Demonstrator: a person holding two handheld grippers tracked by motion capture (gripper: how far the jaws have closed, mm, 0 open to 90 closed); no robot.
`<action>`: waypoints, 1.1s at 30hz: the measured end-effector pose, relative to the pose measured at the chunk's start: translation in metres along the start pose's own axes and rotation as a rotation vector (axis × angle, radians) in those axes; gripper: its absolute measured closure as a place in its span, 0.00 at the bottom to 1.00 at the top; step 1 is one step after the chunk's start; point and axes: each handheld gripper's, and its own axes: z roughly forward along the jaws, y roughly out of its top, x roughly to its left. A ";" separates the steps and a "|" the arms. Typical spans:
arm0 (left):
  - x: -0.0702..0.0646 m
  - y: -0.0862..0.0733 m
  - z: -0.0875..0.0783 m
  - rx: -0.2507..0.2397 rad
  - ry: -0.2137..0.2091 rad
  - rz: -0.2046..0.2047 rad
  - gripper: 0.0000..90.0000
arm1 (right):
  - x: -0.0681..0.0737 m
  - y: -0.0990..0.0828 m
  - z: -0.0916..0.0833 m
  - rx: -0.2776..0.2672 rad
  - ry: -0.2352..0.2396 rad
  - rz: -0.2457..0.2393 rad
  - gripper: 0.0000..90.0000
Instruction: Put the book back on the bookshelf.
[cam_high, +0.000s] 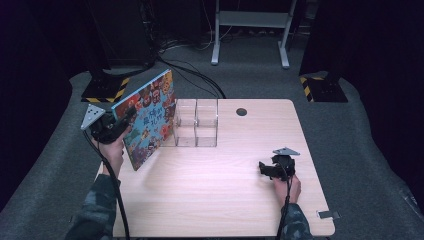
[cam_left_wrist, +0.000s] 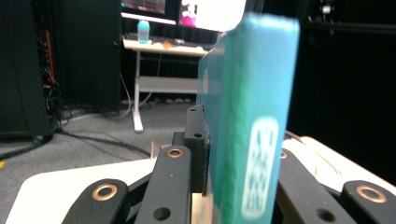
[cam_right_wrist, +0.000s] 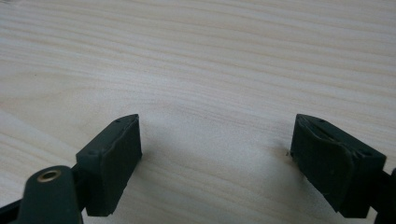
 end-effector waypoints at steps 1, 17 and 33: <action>0.000 0.000 -0.002 0.014 0.000 0.000 0.89 | 0.000 0.000 0.000 0.000 -0.001 0.001 0.18; 0.005 -0.006 -0.025 0.143 0.004 -0.026 0.87 | 0.001 0.000 0.000 0.001 -0.002 -0.001 0.18; 0.004 0.007 -0.016 0.191 -0.084 -0.007 0.59 | 0.001 0.000 0.000 0.001 -0.002 -0.002 0.18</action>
